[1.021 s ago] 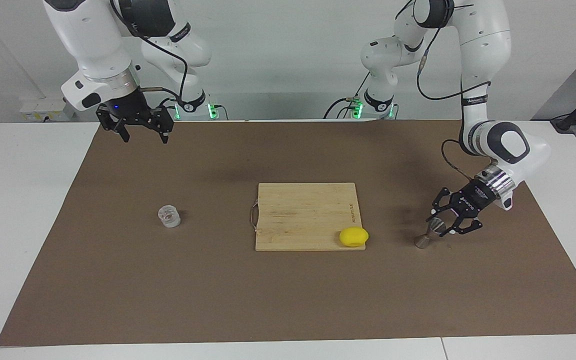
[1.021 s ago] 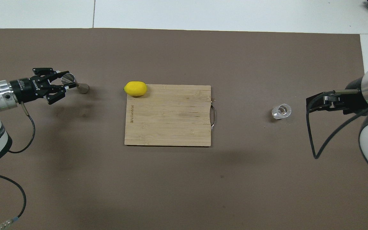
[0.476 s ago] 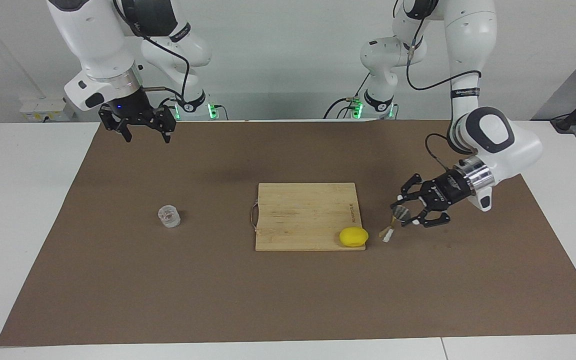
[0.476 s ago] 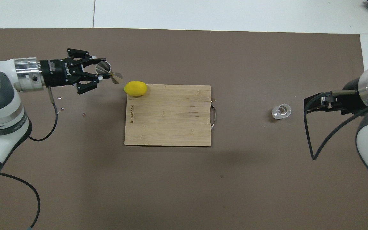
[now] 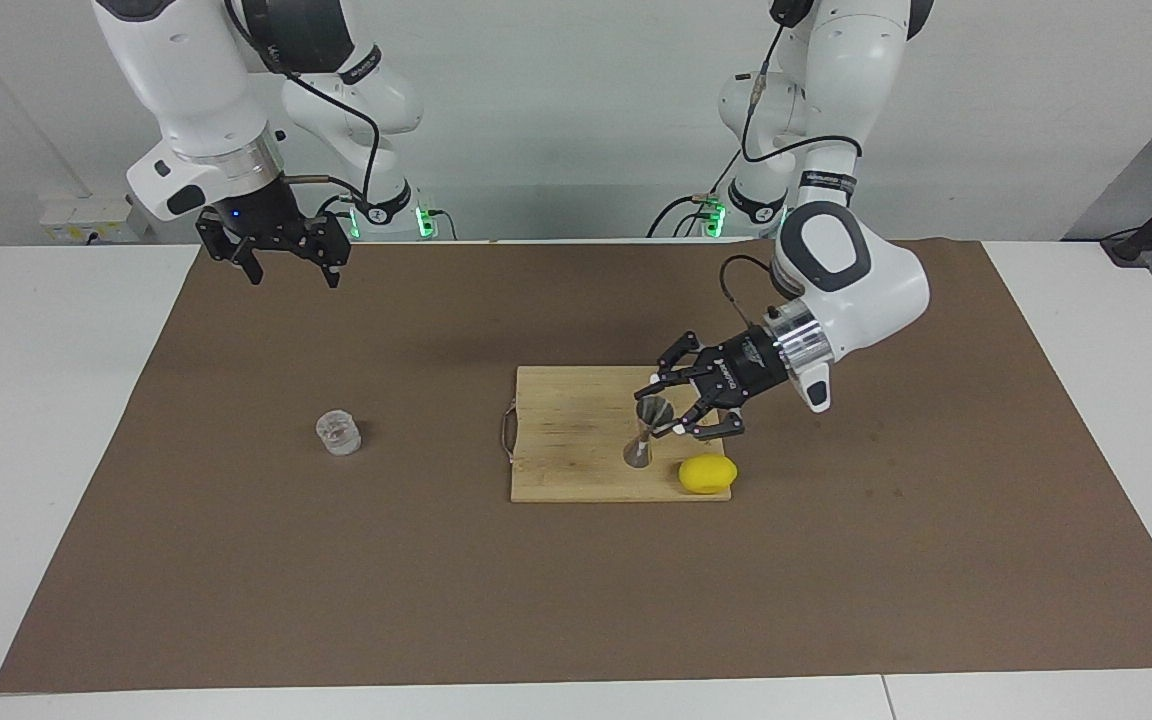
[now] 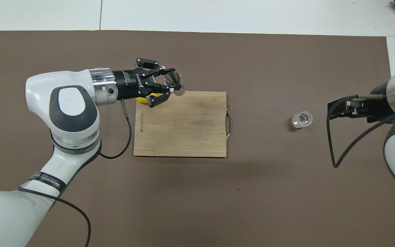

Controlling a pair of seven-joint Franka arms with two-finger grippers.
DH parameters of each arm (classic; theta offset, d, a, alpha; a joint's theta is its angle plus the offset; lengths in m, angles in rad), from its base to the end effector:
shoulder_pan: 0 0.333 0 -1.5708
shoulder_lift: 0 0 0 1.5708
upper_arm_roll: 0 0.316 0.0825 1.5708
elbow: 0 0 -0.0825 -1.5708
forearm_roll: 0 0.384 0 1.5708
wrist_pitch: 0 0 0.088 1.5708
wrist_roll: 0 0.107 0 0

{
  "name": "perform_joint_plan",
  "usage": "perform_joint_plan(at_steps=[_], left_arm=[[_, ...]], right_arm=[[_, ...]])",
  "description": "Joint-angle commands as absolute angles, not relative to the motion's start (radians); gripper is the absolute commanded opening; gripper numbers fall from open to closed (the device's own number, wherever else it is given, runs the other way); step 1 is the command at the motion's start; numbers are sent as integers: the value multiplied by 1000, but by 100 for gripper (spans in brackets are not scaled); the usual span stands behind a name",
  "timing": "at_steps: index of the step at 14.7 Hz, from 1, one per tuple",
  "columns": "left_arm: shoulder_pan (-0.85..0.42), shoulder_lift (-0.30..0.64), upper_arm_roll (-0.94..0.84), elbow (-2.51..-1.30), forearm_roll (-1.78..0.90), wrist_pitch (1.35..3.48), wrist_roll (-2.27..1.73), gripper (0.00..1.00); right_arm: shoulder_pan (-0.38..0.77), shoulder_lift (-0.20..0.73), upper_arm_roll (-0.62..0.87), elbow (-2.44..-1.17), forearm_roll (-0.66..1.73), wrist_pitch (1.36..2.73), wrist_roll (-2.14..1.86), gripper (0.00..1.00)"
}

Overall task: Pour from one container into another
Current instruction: 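Carry the steel cup with the left gripper onto the cutting board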

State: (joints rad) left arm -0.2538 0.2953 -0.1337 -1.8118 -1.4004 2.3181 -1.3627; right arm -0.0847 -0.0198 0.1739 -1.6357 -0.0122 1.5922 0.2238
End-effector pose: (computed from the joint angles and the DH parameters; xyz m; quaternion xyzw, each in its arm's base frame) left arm 0.6062 -0.2598 0.4154 0.4797 0.6944 -0.3593 0.3983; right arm 0.5469 0.0486 0.6065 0.9976 -0.0671 -0.0106 0.0096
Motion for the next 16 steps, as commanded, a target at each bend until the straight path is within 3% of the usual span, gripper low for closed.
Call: perform_joint_plan(at_steps=[1,5,12,16], left_arm=[[-377,310,-120,-1822,-1454,2498,-1374,0],[-459,353,-120,-1838,-1503,2602,-1373,0],[-495,370,-120,-1845,-1505,2617,-1371,0],[-506,376,-120,-1847,-1505,2631,-1368,0]], right_arm=[[-95,-29,178,-1652,5,1618,363,100],[-103,-25,178,-1681,14,1631,677,100],[-172,18,176,-1781,155,1825,1242,100],[-239,113,176,-1782,242,1838,1276,100]])
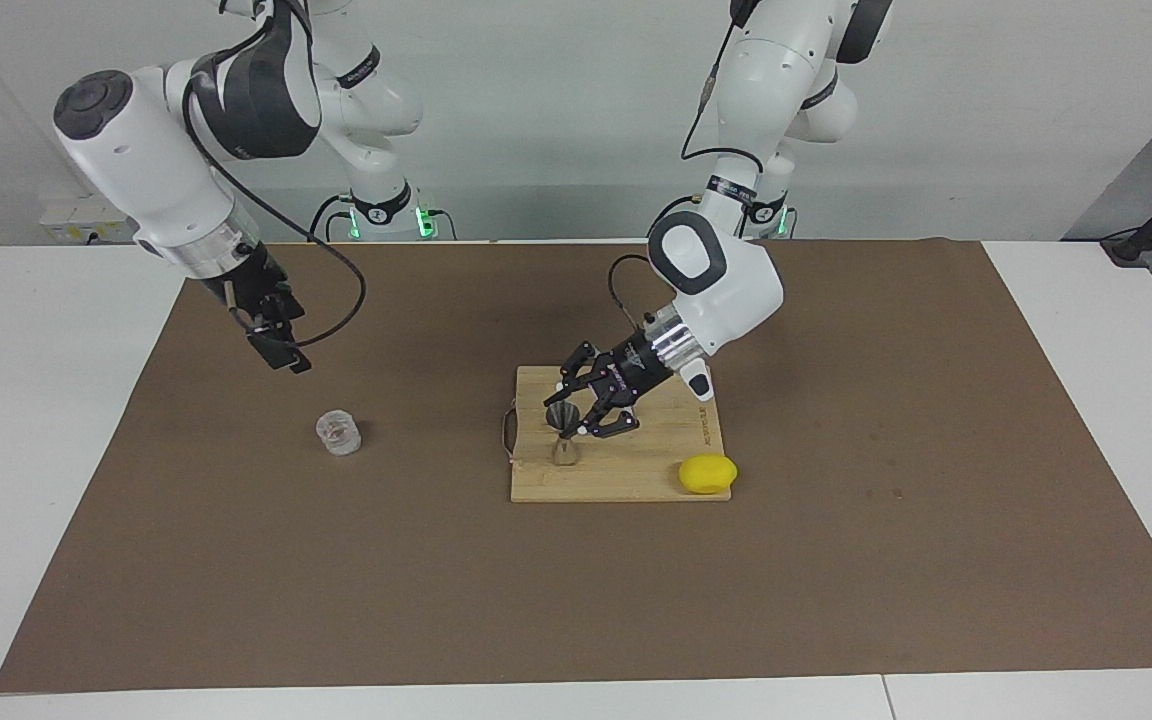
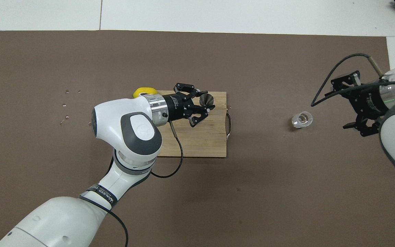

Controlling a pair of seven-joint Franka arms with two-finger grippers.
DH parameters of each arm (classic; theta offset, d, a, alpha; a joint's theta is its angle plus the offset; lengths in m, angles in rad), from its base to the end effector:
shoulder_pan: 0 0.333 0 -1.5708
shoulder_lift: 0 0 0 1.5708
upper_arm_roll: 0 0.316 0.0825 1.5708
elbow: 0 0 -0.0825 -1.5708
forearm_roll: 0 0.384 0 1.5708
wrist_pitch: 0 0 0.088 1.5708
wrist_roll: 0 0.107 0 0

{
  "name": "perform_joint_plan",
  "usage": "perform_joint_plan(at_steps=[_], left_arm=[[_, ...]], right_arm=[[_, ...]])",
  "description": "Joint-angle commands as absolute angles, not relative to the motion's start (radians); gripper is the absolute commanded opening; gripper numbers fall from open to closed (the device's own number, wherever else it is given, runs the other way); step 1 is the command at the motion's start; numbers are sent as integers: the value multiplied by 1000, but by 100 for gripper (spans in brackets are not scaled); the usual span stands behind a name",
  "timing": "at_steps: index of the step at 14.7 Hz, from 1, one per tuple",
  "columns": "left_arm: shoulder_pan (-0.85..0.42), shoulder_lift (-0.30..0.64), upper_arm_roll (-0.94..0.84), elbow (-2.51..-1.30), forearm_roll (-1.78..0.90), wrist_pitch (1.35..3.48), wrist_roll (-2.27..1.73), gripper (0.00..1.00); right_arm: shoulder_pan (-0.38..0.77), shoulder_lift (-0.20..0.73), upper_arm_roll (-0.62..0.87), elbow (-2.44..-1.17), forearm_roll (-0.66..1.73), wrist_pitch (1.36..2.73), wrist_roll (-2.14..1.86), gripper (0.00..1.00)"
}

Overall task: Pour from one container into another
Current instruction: 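Carry the steel cup with the left gripper onto the cutting board, then release the steel cup and withdraw the left gripper while the right gripper reaches the glass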

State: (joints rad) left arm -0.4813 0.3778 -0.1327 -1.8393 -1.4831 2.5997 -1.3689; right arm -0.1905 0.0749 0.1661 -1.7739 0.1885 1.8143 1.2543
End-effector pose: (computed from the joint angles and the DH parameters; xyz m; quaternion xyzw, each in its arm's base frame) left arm 0.5548 -0.3579 0.3507 0.4730 0.7338 -0.3212 0.3670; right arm 0.5824 -0.0012 0.5081 -0.7838 0.6131 0.0697 0.0696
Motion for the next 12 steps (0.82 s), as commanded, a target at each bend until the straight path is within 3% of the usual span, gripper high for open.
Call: perform_joint_plan(at_steps=[1,4,5,6,8,12], left_arm=[[-509,379,-120,-1847,-1505,2637,-1368,0],[-511,383,-120,-1847,-1503,2655,-1370,0],[-511,388,-120,-1848,-1503,2661,-1370,6],[-514,388,-120,-1848,-1502,2663,-1371,19],[-511,385,-120,-1847,-1502,2660,-1373,100],[-505,329,-120,-1864,-1496,2620,-1379,100]], right_arm=[[-253,133,176,-1784,248,1841,1269,100],[-288,172,176,-1815,297,1876,1209,100],[-304,182,176,-1831,320,1897,1191,100],[-317,192,176,-1850,340,1922,1174,100],[-330,222,176,-1862,374,1948,1164,100],[-373,258,176,-1902,394,1994,1066,100]])
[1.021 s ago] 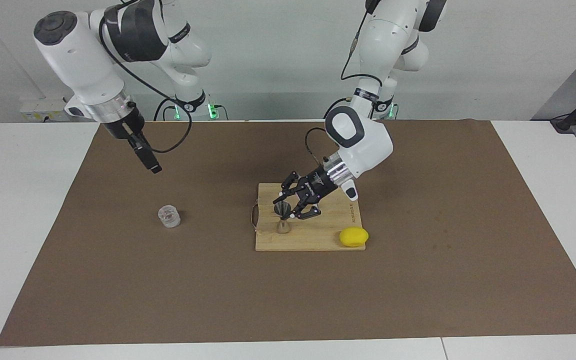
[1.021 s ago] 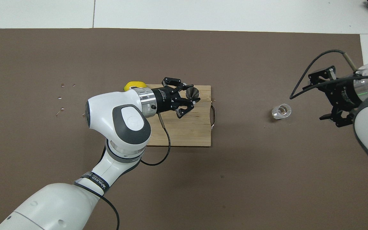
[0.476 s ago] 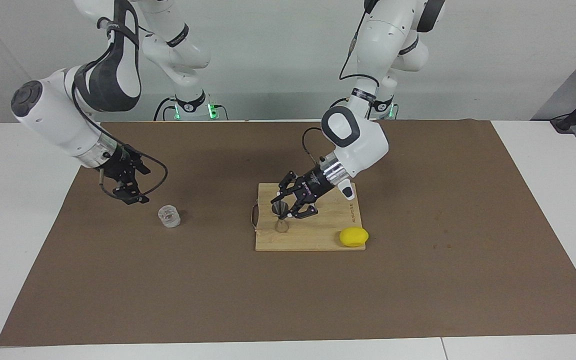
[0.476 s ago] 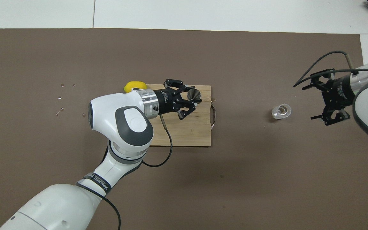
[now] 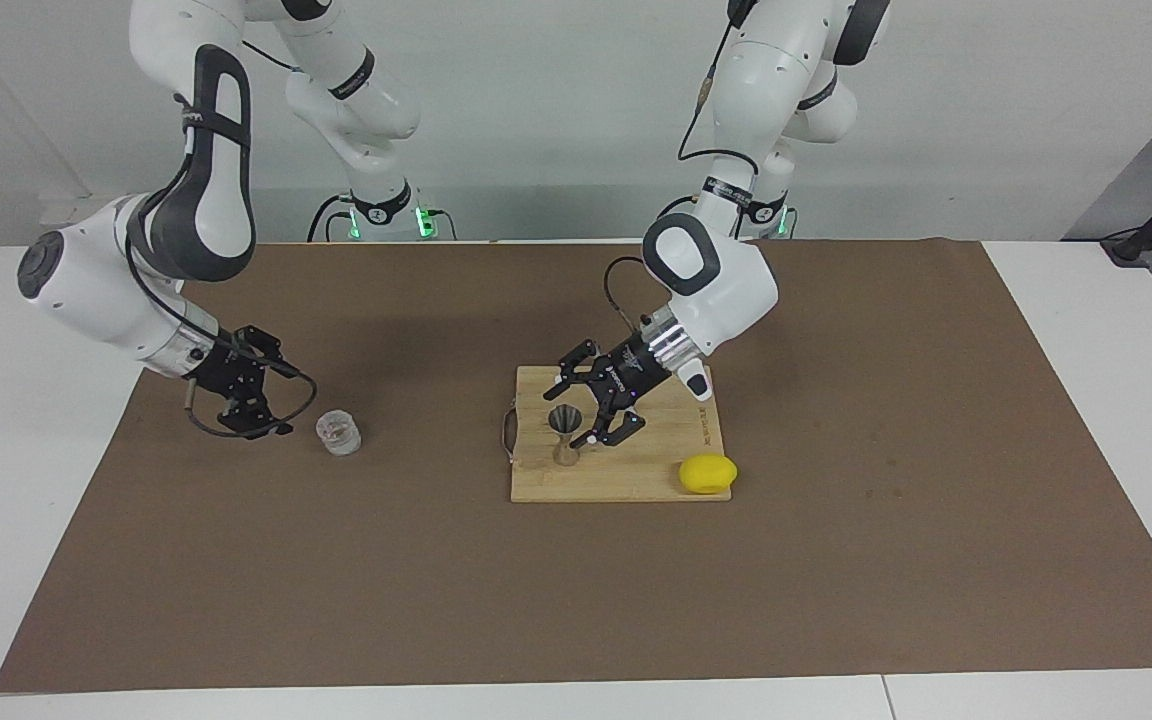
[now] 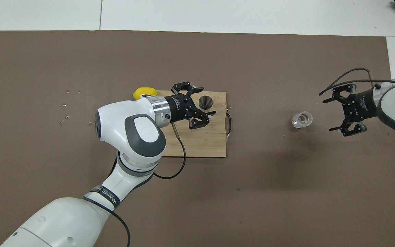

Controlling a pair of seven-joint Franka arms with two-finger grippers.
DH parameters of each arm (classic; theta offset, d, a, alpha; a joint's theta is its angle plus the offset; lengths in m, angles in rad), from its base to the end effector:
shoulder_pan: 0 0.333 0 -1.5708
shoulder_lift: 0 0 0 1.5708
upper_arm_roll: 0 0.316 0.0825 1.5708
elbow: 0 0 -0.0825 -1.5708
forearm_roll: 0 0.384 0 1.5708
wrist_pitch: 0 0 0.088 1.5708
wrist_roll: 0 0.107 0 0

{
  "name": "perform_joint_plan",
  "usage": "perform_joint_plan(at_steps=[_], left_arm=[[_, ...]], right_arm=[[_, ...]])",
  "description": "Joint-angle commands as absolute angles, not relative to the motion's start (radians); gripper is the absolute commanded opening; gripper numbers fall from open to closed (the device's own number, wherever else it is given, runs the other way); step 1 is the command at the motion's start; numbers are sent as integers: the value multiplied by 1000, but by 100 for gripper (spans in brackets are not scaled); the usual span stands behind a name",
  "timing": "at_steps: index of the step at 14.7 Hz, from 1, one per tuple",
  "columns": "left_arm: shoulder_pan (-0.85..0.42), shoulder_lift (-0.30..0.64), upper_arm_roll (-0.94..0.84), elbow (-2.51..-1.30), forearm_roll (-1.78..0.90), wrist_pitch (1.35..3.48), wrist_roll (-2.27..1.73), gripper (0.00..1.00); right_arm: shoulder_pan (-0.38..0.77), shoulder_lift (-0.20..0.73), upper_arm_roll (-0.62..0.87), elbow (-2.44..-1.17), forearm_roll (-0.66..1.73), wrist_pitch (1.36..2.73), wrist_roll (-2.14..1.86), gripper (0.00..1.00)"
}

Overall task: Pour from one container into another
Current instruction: 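Release the steel cup and withdraw the left gripper while the right gripper reaches the glass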

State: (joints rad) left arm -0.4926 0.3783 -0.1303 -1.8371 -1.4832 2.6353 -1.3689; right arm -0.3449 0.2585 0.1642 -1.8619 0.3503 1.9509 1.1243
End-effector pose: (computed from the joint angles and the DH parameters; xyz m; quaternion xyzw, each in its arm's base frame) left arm 0.5545 -0.3590 0.3520 0.4712 0.7381 -0.3081 0.3719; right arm 0.5953 -0.0905 0.3732 -0.7290 0.6562 0.1541 0.1196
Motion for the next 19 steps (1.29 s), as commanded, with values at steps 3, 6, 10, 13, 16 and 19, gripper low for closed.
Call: perform_joint_plan(at_steps=[3,6,10,13,16,19], left_arm=[[-468,227,-115,-1923,-1476,2516,-1385,100],[-350,199,-117,-1927,-1260,2341,-1379,100],[-240,187,-115,-1885,-972,2221,-1379,100],[-181,163,-109,-1850,-710,2223,-1378,100],[-114,164,-106,-1792,-490,2224,-1376,100],[-68,163,-103,-1743,-306,2206,-1368,100]], right_arm=[[-403,322,176,-1907,449,2009,978,100],[-425,394,176,-1896,514,2014,901,100],[-425,429,176,-1898,577,2022,891,100],[-408,433,178,-1916,610,2023,876,100],[-405,430,178,-1928,639,2026,873,100],[-402,430,178,-1925,657,2026,871,100]])
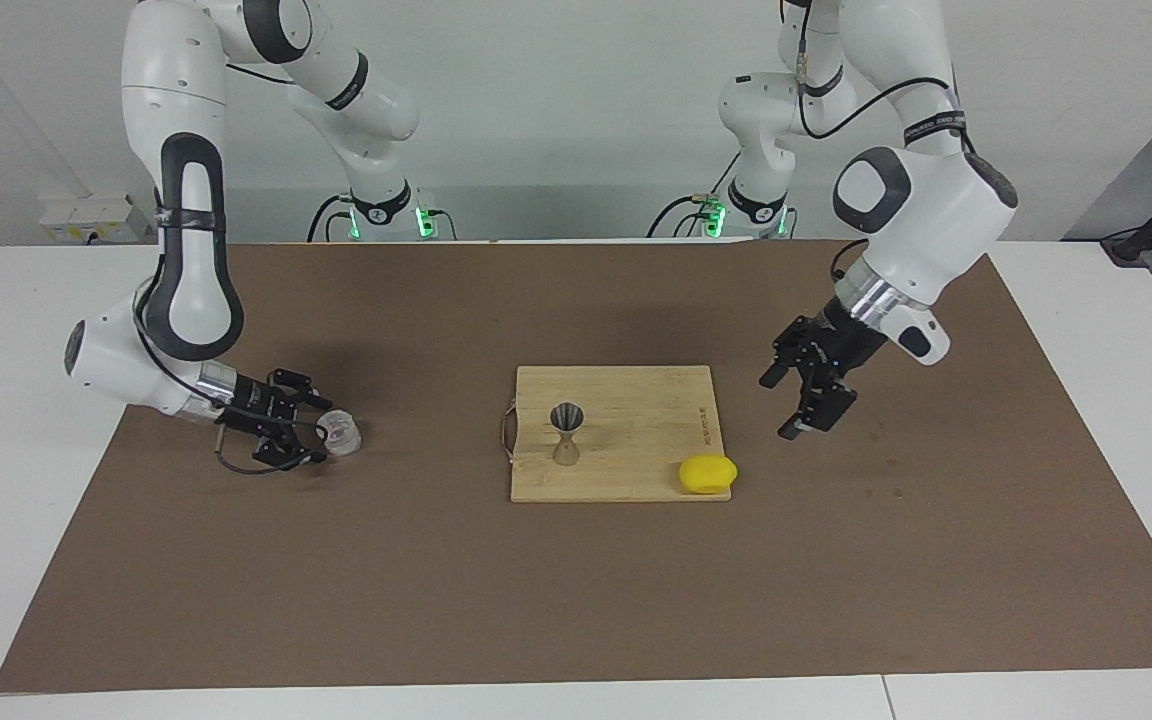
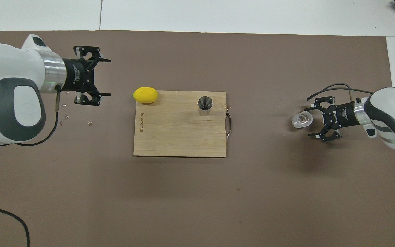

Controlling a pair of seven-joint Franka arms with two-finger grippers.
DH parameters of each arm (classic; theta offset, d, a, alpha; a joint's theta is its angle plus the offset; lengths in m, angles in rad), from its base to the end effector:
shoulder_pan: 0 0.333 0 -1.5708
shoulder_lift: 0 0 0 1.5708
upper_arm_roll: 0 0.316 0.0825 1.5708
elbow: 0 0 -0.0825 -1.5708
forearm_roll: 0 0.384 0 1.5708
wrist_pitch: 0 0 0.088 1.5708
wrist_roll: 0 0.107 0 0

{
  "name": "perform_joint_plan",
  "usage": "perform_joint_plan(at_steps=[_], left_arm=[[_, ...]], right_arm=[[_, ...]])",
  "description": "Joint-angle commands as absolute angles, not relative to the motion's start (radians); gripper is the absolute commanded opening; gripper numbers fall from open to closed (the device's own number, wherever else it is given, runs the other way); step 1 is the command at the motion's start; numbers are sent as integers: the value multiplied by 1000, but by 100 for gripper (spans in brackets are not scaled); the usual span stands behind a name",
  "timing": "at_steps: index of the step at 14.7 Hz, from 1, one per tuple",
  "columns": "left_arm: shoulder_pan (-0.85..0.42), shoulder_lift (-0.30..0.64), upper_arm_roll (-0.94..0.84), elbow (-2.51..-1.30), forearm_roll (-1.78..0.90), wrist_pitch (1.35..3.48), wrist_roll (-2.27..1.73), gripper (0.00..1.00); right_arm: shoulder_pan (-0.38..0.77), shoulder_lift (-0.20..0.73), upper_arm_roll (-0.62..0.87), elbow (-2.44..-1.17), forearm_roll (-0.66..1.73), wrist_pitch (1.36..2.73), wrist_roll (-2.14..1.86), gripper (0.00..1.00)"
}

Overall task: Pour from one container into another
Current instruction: 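Release the steel cup and withdraw the left gripper while the right gripper reaches the glass, then close the right gripper around the clear glass cup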

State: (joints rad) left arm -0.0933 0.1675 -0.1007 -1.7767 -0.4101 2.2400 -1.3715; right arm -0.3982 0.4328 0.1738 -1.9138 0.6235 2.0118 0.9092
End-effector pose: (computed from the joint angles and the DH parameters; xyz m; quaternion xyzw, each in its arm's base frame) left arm 0.6243 -0.1309 0.4938 0.7466 0.6227 -0.0281 0.2324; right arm 0.5880 -0.1028 0.2594 -0.6882 0.6468 0.2471 0.2170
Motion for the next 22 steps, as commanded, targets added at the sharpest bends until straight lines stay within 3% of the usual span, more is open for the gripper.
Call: perform_joint_plan(at_steps=[1,4,11,12,13,15,16,17,22], left_arm=[[-55,166,-101,-1721,-251,2191,-1364,100],[-38,167,-101,-1681,-103,2134,-1205,100],[-2,140,-94,-1677,-88,1948,-487,100],[3,130,-94,-1680,-75,1922,-386,100],[15,118,-94,-1681,-71,1889,-298,100],[18,97,-94,-1683,-54,1832,-125,100],[24,86,-94,-1683,-35,1800,-68,100],[23,75,-94,-1681,0,1763,-30,100],[14,-1,-103,-1664,43,1595,26,100]], right_arm=[[-402,430,178,-1925,657,2026,868,100],[-385,430,178,-1927,658,2026,864,100],[-367,430,178,-1925,660,2029,862,100],[-367,431,178,-1925,660,2029,862,96],[-367,431,178,-1924,660,2029,861,82],[-367,431,178,-1921,673,2028,862,23],[-370,430,178,-1919,686,2028,862,9],[-370,426,178,-1914,686,2025,865,0],[-365,361,178,-1902,686,2017,919,0]])
